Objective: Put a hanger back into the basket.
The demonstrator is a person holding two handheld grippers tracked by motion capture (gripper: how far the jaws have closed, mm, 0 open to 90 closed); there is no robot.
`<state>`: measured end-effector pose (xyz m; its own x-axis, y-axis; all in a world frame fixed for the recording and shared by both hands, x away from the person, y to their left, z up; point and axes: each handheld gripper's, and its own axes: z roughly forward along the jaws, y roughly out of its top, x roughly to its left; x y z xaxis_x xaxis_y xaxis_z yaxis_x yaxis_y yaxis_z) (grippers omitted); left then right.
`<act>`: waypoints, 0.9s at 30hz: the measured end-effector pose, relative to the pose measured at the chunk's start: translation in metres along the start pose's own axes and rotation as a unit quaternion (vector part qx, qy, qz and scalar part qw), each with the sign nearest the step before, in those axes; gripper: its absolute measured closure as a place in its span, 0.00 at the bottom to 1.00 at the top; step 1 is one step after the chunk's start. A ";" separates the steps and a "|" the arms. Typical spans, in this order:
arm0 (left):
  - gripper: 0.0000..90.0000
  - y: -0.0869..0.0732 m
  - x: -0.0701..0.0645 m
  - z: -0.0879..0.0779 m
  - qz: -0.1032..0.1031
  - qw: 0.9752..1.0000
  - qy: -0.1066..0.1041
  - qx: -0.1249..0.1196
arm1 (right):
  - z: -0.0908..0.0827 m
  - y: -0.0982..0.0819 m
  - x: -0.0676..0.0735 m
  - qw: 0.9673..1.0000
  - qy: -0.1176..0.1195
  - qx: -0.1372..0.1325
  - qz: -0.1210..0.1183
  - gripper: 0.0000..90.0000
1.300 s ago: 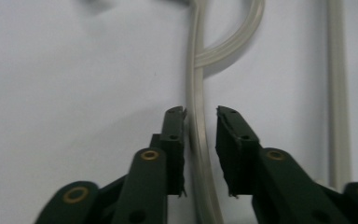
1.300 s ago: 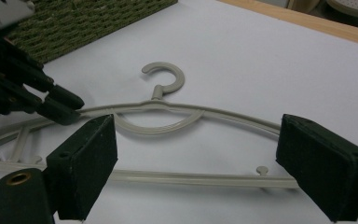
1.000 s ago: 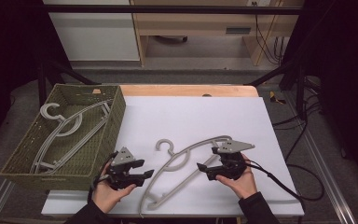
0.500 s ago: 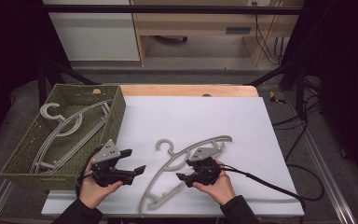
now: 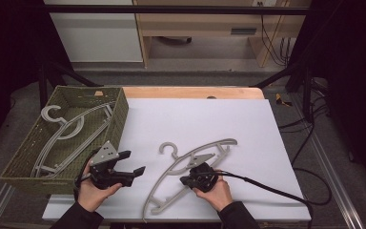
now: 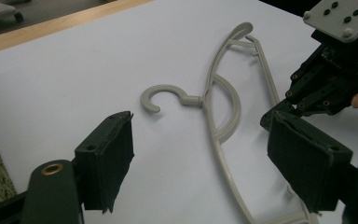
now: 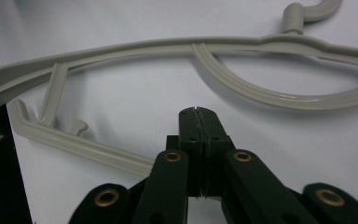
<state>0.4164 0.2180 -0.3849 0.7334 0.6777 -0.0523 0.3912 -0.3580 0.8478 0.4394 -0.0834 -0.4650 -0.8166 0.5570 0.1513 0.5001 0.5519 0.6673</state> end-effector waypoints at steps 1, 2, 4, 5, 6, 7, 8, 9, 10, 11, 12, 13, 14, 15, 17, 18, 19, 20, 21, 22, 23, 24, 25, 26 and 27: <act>0.25 0.000 0.000 0.000 -0.001 1.000 0.000 0.000 | 0.000 0.000 0.000 1.000 -0.001 0.003 0.001 1.00; 0.25 0.000 0.001 0.000 -0.001 1.000 0.000 0.001 | 0.001 -0.001 0.000 1.000 -0.002 0.007 -0.003 1.00; 0.26 -0.001 0.001 0.001 0.000 1.000 0.003 0.002 | 0.002 -0.002 0.000 1.000 -0.013 0.013 0.000 1.00; 0.26 -0.001 0.001 0.001 -0.001 1.000 0.002 0.003 | 0.001 -0.002 -0.001 1.000 -0.011 0.012 -0.006 1.00; 0.26 -0.001 0.001 0.001 -0.001 1.000 0.002 0.003 | -0.001 -0.001 -0.002 1.000 -0.015 0.007 -0.006 1.00; 0.26 -0.001 0.001 0.001 0.000 1.000 0.002 0.003 | -0.003 0.000 -0.003 1.000 -0.025 0.003 -0.010 0.99; 0.26 -0.001 0.001 0.001 -0.001 1.000 0.002 0.002 | -0.008 0.002 -0.005 0.999 -0.044 -0.005 -0.011 1.00; 0.26 -0.001 0.001 0.001 -0.001 1.000 0.002 0.002 | -0.013 0.003 -0.009 0.998 -0.061 -0.012 -0.015 1.00; 0.26 -0.002 0.002 0.001 -0.001 1.000 0.002 0.002 | -0.016 0.004 -0.014 0.997 -0.075 -0.016 -0.017 1.00; 0.26 -0.002 0.002 0.001 0.000 1.000 0.002 0.002 | -0.021 0.004 -0.021 0.996 -0.089 -0.027 -0.006 1.00; 0.27 -0.002 0.002 0.001 0.001 1.000 0.002 0.003 | -0.028 0.002 -0.031 0.994 -0.101 -0.032 0.006 1.00; 0.27 -0.002 0.001 0.001 0.001 1.000 0.002 0.003 | -0.033 0.000 -0.036 0.993 -0.113 -0.033 0.013 1.00; 0.27 -0.002 0.002 0.001 0.002 1.000 0.001 0.003 | -0.040 -0.005 -0.046 0.991 -0.128 -0.032 0.020 1.00; 0.27 -0.002 0.002 0.002 0.002 1.000 0.000 0.004 | -0.043 -0.008 -0.051 0.990 -0.137 -0.032 0.027 1.00; 0.27 -0.003 0.001 0.002 0.002 1.000 0.000 0.005 | -0.052 -0.018 -0.061 0.986 -0.156 -0.029 0.047 1.00; 0.27 -0.003 0.001 0.003 0.002 1.000 0.000 0.005 | -0.057 -0.024 -0.066 0.987 -0.153 -0.025 0.054 1.00; 0.27 -0.003 0.001 0.003 0.003 1.000 0.000 0.006 | -0.058 -0.026 -0.067 0.985 -0.157 -0.025 0.067 1.00; 0.27 -0.003 0.001 0.003 0.003 1.000 0.000 0.006 | -0.059 -0.031 -0.069 0.985 -0.157 -0.019 0.065 1.00; 0.27 -0.003 0.000 0.003 0.004 1.000 -0.001 0.007 | -0.058 -0.032 -0.069 0.985 -0.156 -0.016 0.070 1.00; 0.27 -0.003 0.000 0.004 0.004 1.000 -0.001 0.007 | -0.057 -0.033 -0.070 0.986 -0.156 -0.010 0.065 1.00; 0.27 -0.003 0.000 0.004 0.004 1.000 0.000 0.008 | -0.055 -0.033 -0.071 0.986 -0.157 -0.006 0.063 1.00; 0.27 -0.003 0.000 0.004 0.005 1.000 0.000 0.008 | -0.053 -0.032 -0.072 0.985 -0.155 -0.003 0.072 1.00; 0.27 -0.003 0.000 0.003 0.005 1.000 0.001 0.007 | -0.051 -0.032 -0.073 0.985 -0.154 0.000 0.077 1.00; 0.27 -0.003 0.001 0.003 0.005 1.000 0.001 0.007 | -0.050 -0.032 -0.075 0.985 -0.155 0.003 0.076 1.00; 0.27 -0.003 0.001 0.003 0.004 1.000 0.003 0.006 | -0.050 -0.032 -0.075 0.984 -0.156 -0.001 0.081 1.00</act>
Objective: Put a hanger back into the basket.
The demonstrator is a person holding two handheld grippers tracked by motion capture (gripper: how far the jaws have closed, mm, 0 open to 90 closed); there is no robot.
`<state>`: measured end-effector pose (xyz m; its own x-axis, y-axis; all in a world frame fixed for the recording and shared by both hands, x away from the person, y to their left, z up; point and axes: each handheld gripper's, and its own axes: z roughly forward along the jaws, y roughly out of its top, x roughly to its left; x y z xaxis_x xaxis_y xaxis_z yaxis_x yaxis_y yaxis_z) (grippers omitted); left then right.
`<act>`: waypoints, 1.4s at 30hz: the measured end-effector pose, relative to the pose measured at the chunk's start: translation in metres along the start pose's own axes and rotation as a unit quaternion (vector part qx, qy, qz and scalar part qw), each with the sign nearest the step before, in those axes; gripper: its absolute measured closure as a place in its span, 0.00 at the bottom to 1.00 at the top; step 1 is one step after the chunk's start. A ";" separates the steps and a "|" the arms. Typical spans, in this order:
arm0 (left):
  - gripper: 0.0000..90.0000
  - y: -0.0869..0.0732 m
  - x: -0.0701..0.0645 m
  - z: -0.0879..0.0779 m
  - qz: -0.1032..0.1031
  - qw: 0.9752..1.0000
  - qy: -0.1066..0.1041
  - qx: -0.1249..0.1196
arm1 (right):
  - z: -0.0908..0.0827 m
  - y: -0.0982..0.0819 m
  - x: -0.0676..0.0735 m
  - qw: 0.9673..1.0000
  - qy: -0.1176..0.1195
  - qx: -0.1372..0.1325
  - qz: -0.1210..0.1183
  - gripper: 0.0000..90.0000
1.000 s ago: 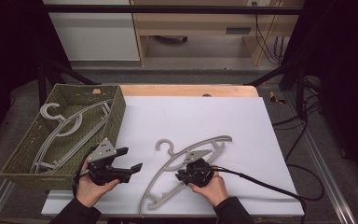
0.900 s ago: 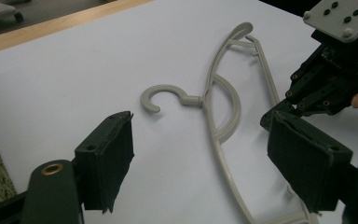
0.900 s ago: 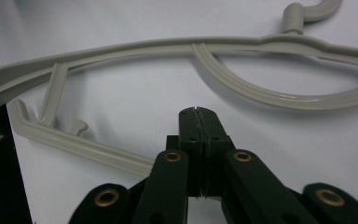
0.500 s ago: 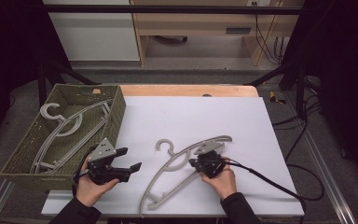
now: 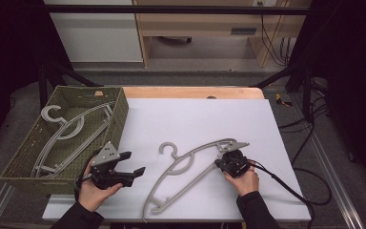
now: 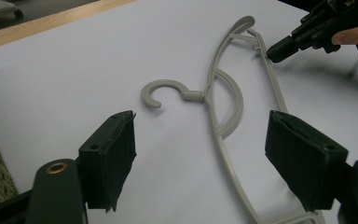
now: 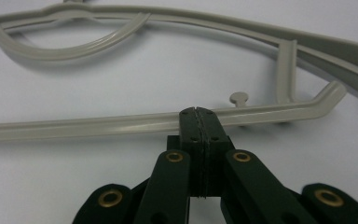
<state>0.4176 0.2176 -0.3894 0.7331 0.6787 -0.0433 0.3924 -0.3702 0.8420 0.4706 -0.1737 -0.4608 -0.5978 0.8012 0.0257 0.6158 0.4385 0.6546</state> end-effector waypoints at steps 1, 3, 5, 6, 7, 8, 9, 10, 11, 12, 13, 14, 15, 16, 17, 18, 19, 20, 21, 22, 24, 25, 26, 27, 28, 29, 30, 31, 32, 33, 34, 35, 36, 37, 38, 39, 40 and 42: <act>0.27 0.000 0.000 0.000 -0.001 1.000 0.001 0.000 | -0.001 0.001 -0.002 1.000 0.002 -0.004 0.003 1.00; 0.27 0.000 0.000 0.000 0.000 1.000 0.000 0.000 | 0.002 0.004 -0.007 1.000 -0.007 -0.007 0.005 1.00; 0.27 0.000 0.000 0.000 0.001 1.000 -0.001 0.002 | 0.004 0.006 -0.009 1.000 -0.010 -0.007 0.015 1.00; 0.27 0.000 -0.001 0.001 0.001 1.000 -0.002 0.002 | 0.005 0.006 -0.011 1.000 -0.013 -0.012 0.012 1.00; 0.27 0.000 -0.001 0.001 0.001 1.000 -0.002 0.003 | 0.005 0.006 -0.012 1.000 -0.014 -0.014 0.010 1.00; 0.27 0.000 -0.001 0.002 0.002 1.000 -0.002 0.004 | 0.005 0.006 -0.013 1.000 -0.012 -0.018 0.007 1.00; 0.27 -0.001 -0.001 0.002 0.003 1.000 -0.002 0.004 | 0.004 0.006 -0.011 1.000 -0.012 -0.019 0.012 1.00; 0.27 -0.001 -0.001 0.002 0.002 1.000 -0.002 0.004 | 0.003 0.006 -0.009 1.000 -0.006 -0.026 0.004 1.00; 0.27 -0.001 -0.001 0.002 0.002 1.000 -0.002 0.004 | 0.001 0.005 -0.007 0.999 0.003 -0.035 0.004 1.00; 0.27 0.000 -0.001 0.001 0.002 1.000 -0.002 0.003 | 0.000 0.005 -0.005 0.999 0.010 -0.037 -0.001 1.00; 0.27 0.000 -0.001 0.001 0.001 1.000 -0.002 0.002 | -0.002 0.005 0.000 0.999 0.022 -0.037 0.005 1.00; 0.27 0.000 -0.001 0.001 0.002 1.000 -0.002 0.002 | -0.003 0.003 0.004 0.999 0.032 -0.034 0.000 1.00; 0.27 0.000 -0.002 0.001 0.002 1.000 -0.003 0.001 | -0.002 0.001 0.009 0.999 0.036 -0.029 -0.008 1.00; 0.27 0.000 -0.002 0.001 0.003 1.000 -0.003 0.003 | -0.001 0.000 0.011 0.999 0.038 -0.021 -0.013 1.00; 0.27 0.000 -0.002 0.001 0.004 1.000 -0.004 0.004 | 0.000 -0.001 0.012 0.999 0.034 -0.016 -0.013 1.00; 0.27 0.000 -0.003 0.002 0.004 1.000 -0.003 0.005 | 0.001 -0.001 0.012 0.999 0.029 -0.015 -0.010 1.00; 0.27 -0.001 -0.003 0.002 0.005 1.000 -0.003 0.005 | 0.003 0.000 0.010 1.000 0.020 -0.011 -0.006 1.00; 0.27 0.000 -0.003 0.003 0.005 1.000 -0.003 0.006 | 0.004 0.000 0.010 1.000 0.012 -0.009 -0.002 1.00; 0.27 -0.001 -0.003 0.003 0.004 1.000 -0.002 0.006 | 0.007 0.001 0.006 1.000 0.004 -0.009 -0.009 1.00; 0.27 -0.001 -0.002 0.003 0.004 1.000 -0.003 0.007 | 0.007 0.002 0.004 1.000 -0.001 -0.013 -0.002 1.00; 0.27 -0.001 -0.001 0.003 0.002 1.000 -0.001 0.007 | 0.008 0.005 0.000 1.000 -0.012 -0.020 0.005 1.00; 0.27 -0.001 -0.001 0.004 0.002 1.000 -0.001 0.008 | 0.009 0.006 -0.002 1.000 -0.017 -0.021 0.008 1.00; 0.27 -0.002 -0.001 0.004 0.003 1.000 -0.001 0.009 | 0.010 0.007 -0.004 0.999 -0.021 -0.023 0.010 1.00; 0.27 -0.002 -0.001 0.005 0.003 1.000 -0.001 0.010 | 0.012 0.008 -0.006 0.999 -0.028 -0.026 0.011 1.00; 0.27 -0.002 -0.002 0.005 0.004 1.000 -0.002 0.011 | 0.013 0.009 -0.008 0.999 -0.028 -0.027 0.017 1.00; 0.27 -0.002 -0.002 0.005 0.004 1.000 -0.002 0.012 | 0.014 0.010 -0.011 0.999 -0.037 -0.030 0.016 1.00; 0.27 -0.002 -0.002 0.005 0.004 1.000 -0.002 0.012 | 0.015 0.011 -0.014 0.998 -0.040 -0.034 0.017 1.00; 0.27 -0.002 -0.002 0.005 0.004 1.000 -0.003 0.012 | 0.016 0.012 -0.017 0.998 -0.045 -0.035 0.017 1.00; 0.27 -0.002 -0.002 0.005 0.003 1.000 -0.002 0.012 | 0.017 0.014 -0.019 0.998 -0.047 -0.037 0.019 1.00; 0.27 -0.002 -0.001 0.005 0.003 1.000 -0.001 0.011 | 0.017 0.015 -0.021 0.998 -0.049 -0.036 0.032 1.00; 0.27 -0.002 -0.001 0.005 0.003 1.000 0.000 0.011 | 0.018 0.016 -0.024 0.997 -0.055 -0.037 0.027 1.00; 0.27 -0.002 0.000 0.004 0.002 1.000 0.000 0.010 | 0.019 0.017 -0.026 0.997 -0.056 -0.037 0.030 1.00; 0.27 -0.002 0.000 0.004 0.001 1.000 -0.001 0.011 | 0.021 0.018 -0.029 0.997 -0.062 -0.036 0.030 1.00; 0.27 -0.002 0.000 0.004 0.000 1.000 0.000 0.010 | 0.023 0.019 -0.031 0.997 -0.066 -0.036 0.033 1.00; 0.27 -0.002 0.000 0.004 0.000 1.000 -0.001 0.011 | 0.025 0.021 -0.033 0.996 -0.069 -0.035 0.035 1.00; 0.27 -0.002 0.000 0.005 0.000 1.000 0.000 0.011 | 0.028 0.023 -0.036 0.996 -0.073 -0.034 0.036 1.00; 0.27 -0.002 0.000 0.005 0.001 1.000 0.000 0.011 | 0.031 0.025 -0.038 0.996 -0.072 -0.036 0.039 1.00; 0.27 -0.003 0.000 0.005 0.002 1.000 0.000 0.013 | 0.037 0.030 -0.041 0.996 -0.062 -0.043 0.047 1.00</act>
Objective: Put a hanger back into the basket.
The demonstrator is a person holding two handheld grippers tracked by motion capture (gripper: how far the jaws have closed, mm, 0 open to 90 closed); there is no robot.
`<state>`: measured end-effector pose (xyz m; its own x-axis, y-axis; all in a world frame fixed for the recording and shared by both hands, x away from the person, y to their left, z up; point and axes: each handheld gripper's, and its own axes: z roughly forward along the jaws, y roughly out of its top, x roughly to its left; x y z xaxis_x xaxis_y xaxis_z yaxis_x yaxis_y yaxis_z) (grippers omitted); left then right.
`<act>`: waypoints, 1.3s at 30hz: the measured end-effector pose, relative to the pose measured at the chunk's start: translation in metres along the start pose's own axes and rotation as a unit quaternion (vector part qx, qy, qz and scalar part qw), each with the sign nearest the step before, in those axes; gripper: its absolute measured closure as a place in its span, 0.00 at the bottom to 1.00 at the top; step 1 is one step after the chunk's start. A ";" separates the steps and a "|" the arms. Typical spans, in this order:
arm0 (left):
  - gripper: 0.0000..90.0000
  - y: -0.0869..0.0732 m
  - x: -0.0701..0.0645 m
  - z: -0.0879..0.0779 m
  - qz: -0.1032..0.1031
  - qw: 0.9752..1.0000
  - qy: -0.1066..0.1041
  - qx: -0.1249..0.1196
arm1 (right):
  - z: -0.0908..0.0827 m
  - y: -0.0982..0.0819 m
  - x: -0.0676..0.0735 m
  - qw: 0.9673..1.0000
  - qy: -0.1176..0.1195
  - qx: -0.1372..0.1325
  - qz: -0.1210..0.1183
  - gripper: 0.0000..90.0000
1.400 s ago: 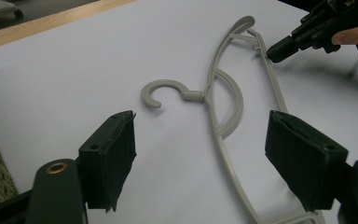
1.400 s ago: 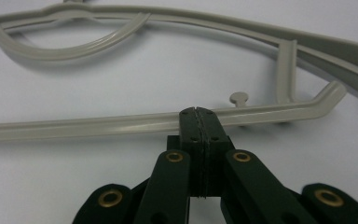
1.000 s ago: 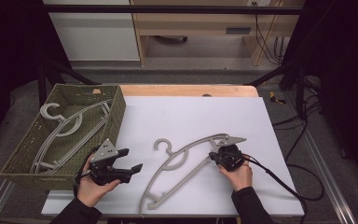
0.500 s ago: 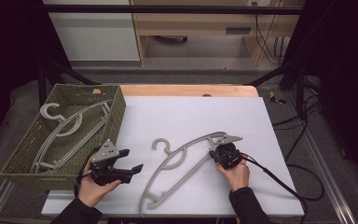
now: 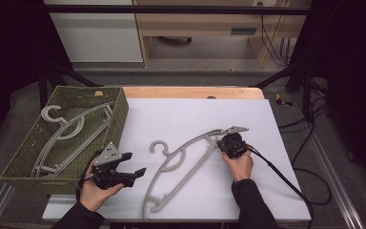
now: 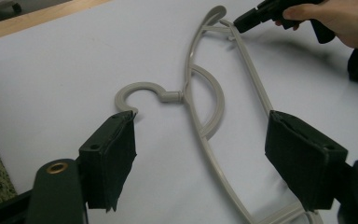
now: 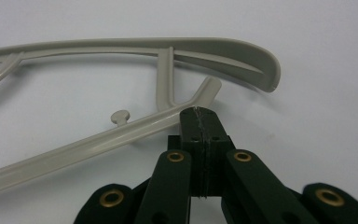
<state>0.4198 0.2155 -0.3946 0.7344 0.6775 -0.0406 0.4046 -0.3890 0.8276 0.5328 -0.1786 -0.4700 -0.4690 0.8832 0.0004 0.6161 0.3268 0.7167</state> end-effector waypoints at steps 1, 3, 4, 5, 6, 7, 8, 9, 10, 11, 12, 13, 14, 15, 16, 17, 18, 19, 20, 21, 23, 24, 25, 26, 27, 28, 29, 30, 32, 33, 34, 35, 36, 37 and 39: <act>0.27 0.000 0.000 0.000 -0.001 1.000 0.000 0.000 | 0.004 0.002 0.000 1.000 0.002 -0.005 -0.003 1.00; 0.27 0.000 0.001 0.000 0.000 1.000 0.001 -0.001 | 0.011 0.007 -0.001 1.000 0.013 -0.013 -0.004 1.00; 0.27 -0.001 0.001 0.000 0.000 1.000 0.002 -0.001 | 0.014 0.009 0.000 1.000 0.019 -0.016 -0.002 1.00; 0.27 -0.001 0.001 0.000 -0.001 1.000 0.002 -0.001 | 0.016 0.010 0.000 1.000 0.022 -0.019 -0.005 1.00; 0.27 -0.001 0.001 0.000 -0.001 1.000 0.002 -0.001 | 0.017 0.011 0.000 1.000 0.025 -0.018 -0.005 1.00; 0.27 -0.001 0.001 -0.001 0.000 1.000 0.002 -0.001 | 0.018 0.012 0.000 0.999 0.026 -0.018 -0.002 1.00; 0.27 0.000 0.000 -0.002 0.000 1.000 0.002 -0.003 | 0.017 0.012 0.000 0.999 0.029 -0.018 -0.004 1.00; 0.27 0.000 0.000 -0.002 0.001 1.000 0.002 -0.005 | 0.014 0.011 0.002 0.999 0.028 -0.018 -0.006 1.00; 0.27 0.001 0.000 -0.003 0.001 1.000 0.002 -0.007 | 0.009 0.011 0.004 0.999 0.031 -0.023 -0.010 1.00; 0.27 0.001 0.000 -0.004 0.000 1.000 0.002 -0.008 | 0.003 0.010 0.008 0.999 0.039 -0.030 -0.014 1.00; 0.27 0.001 0.001 -0.005 -0.001 1.000 0.004 -0.010 | -0.002 0.009 0.012 0.998 0.048 -0.034 -0.017 1.00; 0.27 0.001 0.001 -0.005 -0.003 1.000 0.004 -0.011 | -0.014 0.007 0.021 0.996 0.072 -0.044 -0.021 1.00; 0.27 0.002 0.002 -0.006 -0.003 1.000 0.004 -0.011 | -0.020 0.005 0.026 0.995 0.088 -0.050 -0.022 1.00; 0.27 0.002 0.002 -0.007 -0.003 1.000 0.004 -0.011 | -0.027 0.003 0.034 0.993 0.107 -0.052 -0.026 1.00; 0.27 0.002 0.002 -0.007 -0.004 1.000 0.004 -0.011 | -0.032 0.001 0.039 0.991 0.120 -0.056 -0.032 1.00; 0.27 0.002 0.002 -0.007 -0.004 1.000 0.005 -0.012 | -0.040 -0.002 0.050 0.987 0.143 -0.057 -0.050 1.00; 0.27 0.002 0.002 -0.007 -0.004 1.000 0.005 -0.013 | -0.045 -0.005 0.059 0.984 0.157 -0.057 -0.058 0.99; 0.27 0.002 0.002 -0.007 -0.003 1.000 0.005 -0.012 | -0.048 -0.007 0.065 0.982 0.167 -0.058 -0.066 0.98; 0.27 0.002 0.002 -0.007 -0.003 1.000 0.005 -0.011 | -0.051 -0.010 0.073 0.980 0.179 -0.060 -0.070 0.97; 0.27 0.002 0.001 -0.007 -0.003 1.000 0.004 -0.011 | -0.054 -0.013 0.082 0.977 0.188 -0.059 -0.077 0.94; 0.27 0.002 0.001 -0.007 -0.002 1.000 0.005 -0.012 | -0.055 -0.015 0.092 0.974 0.201 -0.054 -0.085 0.94; 0.27 0.002 0.001 -0.007 -0.002 1.000 0.005 -0.013 | -0.054 -0.016 0.096 0.974 0.204 -0.050 -0.086 0.93; 0.27 0.002 0.001 -0.007 -0.002 1.000 0.006 -0.013 | -0.051 -0.016 0.105 0.972 0.209 -0.046 -0.099 0.90; 0.27 0.002 0.002 -0.008 -0.002 1.000 0.006 -0.013 | -0.050 -0.016 0.108 0.970 0.214 -0.046 -0.104 0.90; 0.27 0.002 0.002 -0.008 -0.002 1.000 0.007 -0.014 | -0.048 -0.016 0.112 0.970 0.215 -0.042 -0.107 0.91; 0.27 0.002 0.002 -0.009 -0.002 1.000 0.008 -0.015 | -0.047 -0.015 0.115 0.970 0.214 -0.039 -0.111 0.92; 0.27 0.002 0.002 -0.009 -0.002 1.000 0.009 -0.016 | -0.044 -0.014 0.120 0.968 0.217 -0.037 -0.118 0.95; 0.27 0.003 0.002 -0.009 -0.002 1.000 0.009 -0.017 | -0.043 -0.014 0.122 0.967 0.222 -0.035 -0.116 0.95; 0.27 0.003 0.002 -0.010 -0.001 1.000 0.010 -0.018 | -0.041 -0.014 0.126 0.967 0.219 -0.034 -0.126 0.98; 0.27 0.003 0.002 -0.010 -0.002 1.000 0.010 -0.019 | -0.040 -0.013 0.129 0.967 0.222 -0.031 -0.124 1.00; 0.27 0.003 0.002 -0.010 -0.001 1.000 0.010 -0.019 | -0.039 -0.013 0.131 0.965 0.228 -0.031 -0.127 1.00; 0.27 0.003 0.002 -0.010 -0.002 1.000 0.011 -0.019 | -0.038 -0.013 0.133 0.963 0.236 -0.032 -0.124 1.00; 0.27 0.003 0.003 -0.010 -0.003 1.000 0.011 -0.018 | -0.037 -0.012 0.136 0.963 0.239 -0.027 -0.120 1.00; 0.27 0.003 0.003 -0.010 -0.003 1.000 0.011 -0.019 | -0.034 -0.012 0.142 0.962 0.236 -0.021 -0.137 1.00; 0.27 0.003 0.003 -0.010 -0.003 1.000 0.011 -0.019 | -0.030 -0.012 0.152 0.959 0.243 -0.013 -0.143 1.00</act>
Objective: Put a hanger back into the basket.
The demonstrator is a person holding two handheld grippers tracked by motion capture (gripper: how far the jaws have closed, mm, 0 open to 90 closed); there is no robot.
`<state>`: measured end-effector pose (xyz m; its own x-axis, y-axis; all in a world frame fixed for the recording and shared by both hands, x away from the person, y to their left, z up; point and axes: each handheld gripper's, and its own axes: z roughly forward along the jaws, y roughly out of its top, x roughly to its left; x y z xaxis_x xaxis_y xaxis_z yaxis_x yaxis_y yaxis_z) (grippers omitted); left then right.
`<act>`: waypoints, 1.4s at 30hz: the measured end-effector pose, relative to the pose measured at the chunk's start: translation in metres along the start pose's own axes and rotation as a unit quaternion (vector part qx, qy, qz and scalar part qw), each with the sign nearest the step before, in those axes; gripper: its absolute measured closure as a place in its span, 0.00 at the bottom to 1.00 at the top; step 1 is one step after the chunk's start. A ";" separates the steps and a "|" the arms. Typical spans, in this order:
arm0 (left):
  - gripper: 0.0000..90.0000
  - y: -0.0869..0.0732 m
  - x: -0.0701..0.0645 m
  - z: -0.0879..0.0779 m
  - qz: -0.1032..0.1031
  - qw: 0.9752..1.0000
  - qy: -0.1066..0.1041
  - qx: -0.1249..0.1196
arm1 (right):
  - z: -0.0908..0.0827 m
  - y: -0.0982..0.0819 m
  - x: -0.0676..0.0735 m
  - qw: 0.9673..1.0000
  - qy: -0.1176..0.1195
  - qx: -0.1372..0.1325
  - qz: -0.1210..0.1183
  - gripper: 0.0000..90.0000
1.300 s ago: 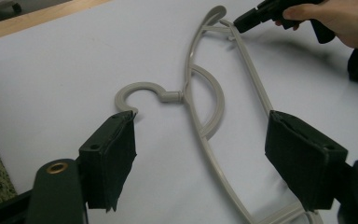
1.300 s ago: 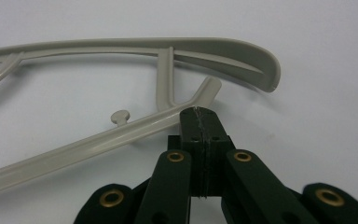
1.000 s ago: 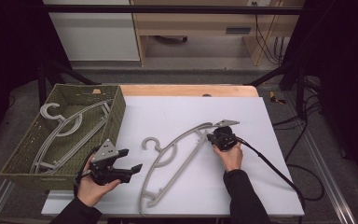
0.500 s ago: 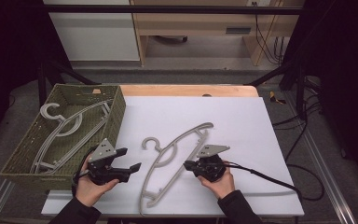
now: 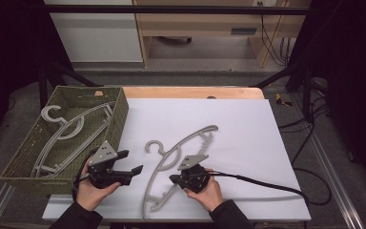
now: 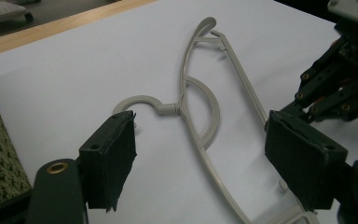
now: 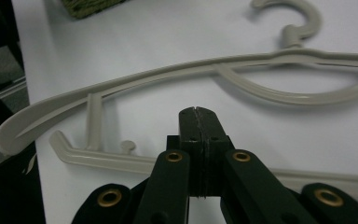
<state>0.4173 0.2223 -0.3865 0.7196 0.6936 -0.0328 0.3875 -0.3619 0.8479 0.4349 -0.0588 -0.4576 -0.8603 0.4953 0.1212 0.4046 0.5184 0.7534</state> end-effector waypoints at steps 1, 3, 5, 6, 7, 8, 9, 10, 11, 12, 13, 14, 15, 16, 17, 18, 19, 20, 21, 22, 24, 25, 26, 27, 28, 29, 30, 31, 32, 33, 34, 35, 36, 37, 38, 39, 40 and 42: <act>0.27 0.000 0.000 0.000 0.001 1.000 0.001 -0.001 | 0.004 0.001 0.003 1.000 0.000 0.005 -0.004 1.00; 0.27 0.000 0.000 -0.001 0.001 1.000 0.002 -0.002 | 0.015 0.002 0.009 1.000 0.011 0.016 -0.010 1.00; 0.27 0.000 0.000 -0.002 0.000 1.000 0.001 -0.002 | 0.022 0.002 0.014 0.999 0.015 0.032 -0.017 1.00; 0.27 0.000 0.001 -0.002 0.000 1.000 0.001 -0.002 | 0.023 0.001 0.014 0.999 0.019 0.040 -0.017 1.00; 0.27 0.000 0.001 -0.002 0.000 1.000 0.002 -0.002 | 0.024 0.000 0.014 0.999 0.022 0.047 -0.018 1.00; 0.27 0.000 0.001 -0.002 0.000 1.000 0.001 -0.001 | 0.024 -0.001 0.013 0.998 0.018 0.052 -0.026 1.00; 0.27 0.000 0.001 -0.001 0.001 1.000 0.002 0.000 | 0.023 -0.001 0.013 0.998 0.018 0.052 -0.022 1.00; 0.27 0.000 0.001 -0.001 0.001 1.000 0.002 0.000 | 0.021 -0.001 0.013 0.997 0.016 0.063 -0.035 1.00; 0.27 0.000 0.001 -0.001 0.001 1.000 0.002 0.001 | 0.020 -0.001 0.014 0.997 0.015 0.067 -0.034 1.00; 0.27 0.000 0.001 -0.001 0.001 1.000 0.002 0.000 | 0.019 -0.002 0.012 0.996 0.011 0.069 -0.050 1.00; 0.27 0.000 0.000 -0.002 0.000 1.000 0.002 0.000 | 0.017 -0.003 0.013 0.996 0.008 0.073 -0.051 1.00; 0.27 0.000 0.000 -0.002 0.001 1.000 0.002 0.000 | 0.015 -0.006 0.013 0.994 -0.001 0.090 -0.057 1.00; 0.27 0.000 0.000 -0.002 0.001 1.000 0.002 0.000 | 0.013 -0.008 0.013 0.994 -0.001 0.092 -0.066 1.00; 0.27 0.000 0.000 -0.002 0.000 1.000 0.001 0.000 | 0.010 -0.010 0.013 0.994 -0.003 0.093 -0.065 1.00; 0.27 0.000 0.000 -0.002 0.000 1.000 0.002 0.000 | 0.007 -0.012 0.011 0.994 0.000 0.096 -0.059 1.00; 0.27 0.000 0.000 -0.002 0.000 1.000 0.002 0.000 | 0.005 -0.013 0.009 0.994 0.001 0.094 -0.055 1.00; 0.27 0.000 0.000 -0.002 0.000 1.000 0.002 0.000 | 0.002 -0.015 0.008 0.994 -0.003 0.092 -0.052 1.00; 0.27 0.000 0.000 -0.002 0.000 1.000 0.002 0.000 | -0.002 -0.016 0.006 0.995 -0.004 0.092 -0.047 1.00; 0.27 0.000 0.000 -0.003 0.000 1.000 0.002 -0.001 | -0.004 -0.016 0.006 0.995 -0.010 0.089 -0.046 1.00; 0.27 0.001 0.000 -0.003 0.000 1.000 0.002 -0.001 | -0.006 -0.017 0.005 0.995 -0.011 0.087 -0.047 1.00; 0.27 0.001 0.000 -0.003 0.000 1.000 0.001 -0.001 | -0.009 -0.018 0.004 0.994 -0.019 0.093 -0.053 1.00; 0.27 0.001 -0.001 -0.003 0.000 1.000 0.002 -0.002 | -0.009 -0.018 0.004 0.994 -0.023 0.096 -0.055 1.00; 0.27 0.001 -0.001 -0.003 0.000 1.000 0.002 -0.002 | -0.010 -0.018 0.004 0.993 -0.026 0.097 -0.055 1.00; 0.27 0.001 -0.001 -0.003 0.000 1.000 0.002 -0.001 | -0.010 -0.018 0.004 0.993 -0.025 0.096 -0.056 1.00; 0.27 0.001 -0.001 -0.003 0.000 1.000 0.002 -0.001 | -0.011 -0.018 0.004 0.994 -0.026 0.091 -0.053 1.00; 0.27 0.001 -0.001 -0.003 0.000 1.000 0.001 -0.001 | -0.011 -0.017 0.005 0.995 -0.024 0.085 -0.049 1.00; 0.27 0.001 -0.001 -0.002 0.000 1.000 0.001 -0.001 | -0.012 -0.016 0.005 0.996 -0.016 0.079 -0.042 1.00; 0.27 0.001 -0.001 -0.002 0.000 1.000 0.001 0.000 | -0.012 -0.015 0.006 0.996 -0.013 0.074 -0.040 1.00; 0.27 0.001 -0.001 -0.002 0.001 1.000 0.001 0.000 | -0.012 -0.015 0.007 0.997 0.001 0.067 -0.039 1.00; 0.27 0.001 -0.001 -0.002 0.001 1.000 0.001 0.001 | -0.011 -0.015 0.009 0.997 0.006 0.066 -0.027 1.00; 0.27 0.001 -0.001 -0.002 0.001 1.000 0.001 0.001 | -0.010 -0.015 0.010 0.997 0.014 0.068 -0.033 1.00; 0.27 0.001 -0.001 -0.002 0.001 1.000 0.000 0.001 | -0.008 -0.016 0.012 0.997 0.020 0.070 -0.028 1.00; 0.27 0.001 -0.002 -0.002 0.001 1.000 0.000 0.001 | -0.007 -0.018 0.013 0.996 0.024 0.077 -0.031 1.00; 0.27 0.001 -0.001 -0.002 0.001 1.000 0.000 0.000 | -0.007 -0.020 0.014 0.995 0.019 0.086 -0.039 1.00; 0.27 0.001 -0.001 -0.002 0.001 1.000 0.000 0.000 | -0.007 -0.021 0.014 0.995 0.019 0.090 -0.042 1.00; 0.27 0.001 -0.001 -0.002 0.001 1.000 0.000 0.000 | -0.008 -0.021 0.014 0.994 0.019 0.095 -0.045 1.00; 0.27 0.001 -0.001 -0.002 0.000 1.000 0.000 0.000 | -0.009 -0.022 0.014 0.993 0.017 0.101 -0.053 1.00; 0.27 0.000 -0.001 -0.002 0.000 1.000 0.000 0.001 | -0.011 -0.023 0.014 0.991 0.013 0.114 -0.063 1.00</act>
<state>0.4152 0.2226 -0.3848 0.7198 0.6935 -0.0318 0.3876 -0.3634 0.8472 0.4102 -0.0717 -0.4663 -0.9147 0.4005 0.0542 0.3508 0.7203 0.5985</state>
